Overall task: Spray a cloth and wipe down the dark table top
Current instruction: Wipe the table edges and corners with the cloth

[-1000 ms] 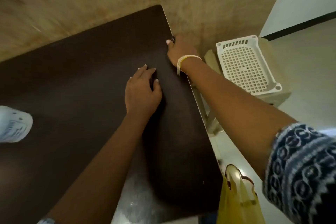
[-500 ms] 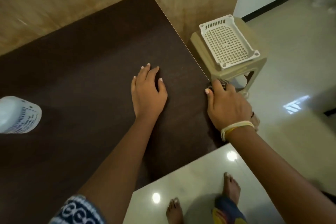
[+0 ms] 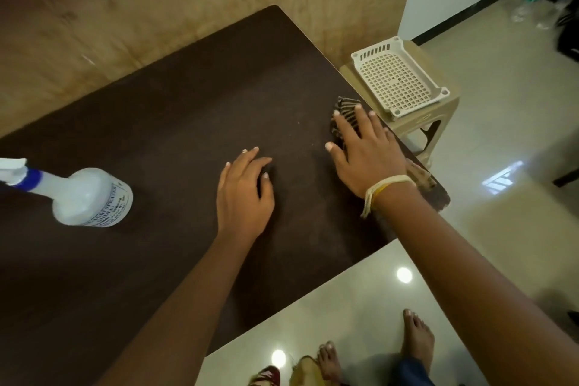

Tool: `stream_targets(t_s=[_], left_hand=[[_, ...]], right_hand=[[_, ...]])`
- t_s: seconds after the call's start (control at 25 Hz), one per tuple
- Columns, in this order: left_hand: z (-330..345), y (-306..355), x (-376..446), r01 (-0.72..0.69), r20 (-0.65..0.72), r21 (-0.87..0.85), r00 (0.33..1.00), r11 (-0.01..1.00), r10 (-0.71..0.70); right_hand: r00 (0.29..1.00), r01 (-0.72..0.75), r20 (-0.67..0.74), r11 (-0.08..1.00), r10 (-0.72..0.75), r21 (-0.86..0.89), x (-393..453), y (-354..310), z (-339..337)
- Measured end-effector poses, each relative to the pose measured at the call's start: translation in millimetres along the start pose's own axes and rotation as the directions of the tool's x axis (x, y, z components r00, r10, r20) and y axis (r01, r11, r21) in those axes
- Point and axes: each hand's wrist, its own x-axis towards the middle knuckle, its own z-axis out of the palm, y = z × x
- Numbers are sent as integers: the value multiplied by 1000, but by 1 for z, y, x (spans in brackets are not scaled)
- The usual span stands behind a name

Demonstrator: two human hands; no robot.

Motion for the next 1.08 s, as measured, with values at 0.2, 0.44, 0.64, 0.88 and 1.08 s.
stream_targets(t_s=[0.2,0.44,0.64,0.88,1.08], left_hand=[[0,-25,-23,30,55,99,998,995,-35],[4,-28,-23,71,11,16,997,997,-71],[3,-28,-24,91,-26,-7,995,996,-91],[3,-27,-24,105,-33,-14,994,994,-105],[3,-29,-24,99,-17,-1,995,995,-99]], right_hand=[[981,-33,-190,999,31,-4,31,0,35],[927,368,-86,930,-366,12,57,-135,62],[829,554,-19,826,-558,-103,138,-102,36],[979,-43,-195,998,52,49,187,-52,28],[869,491,-53,870,-493,-46,105,-115,45]])
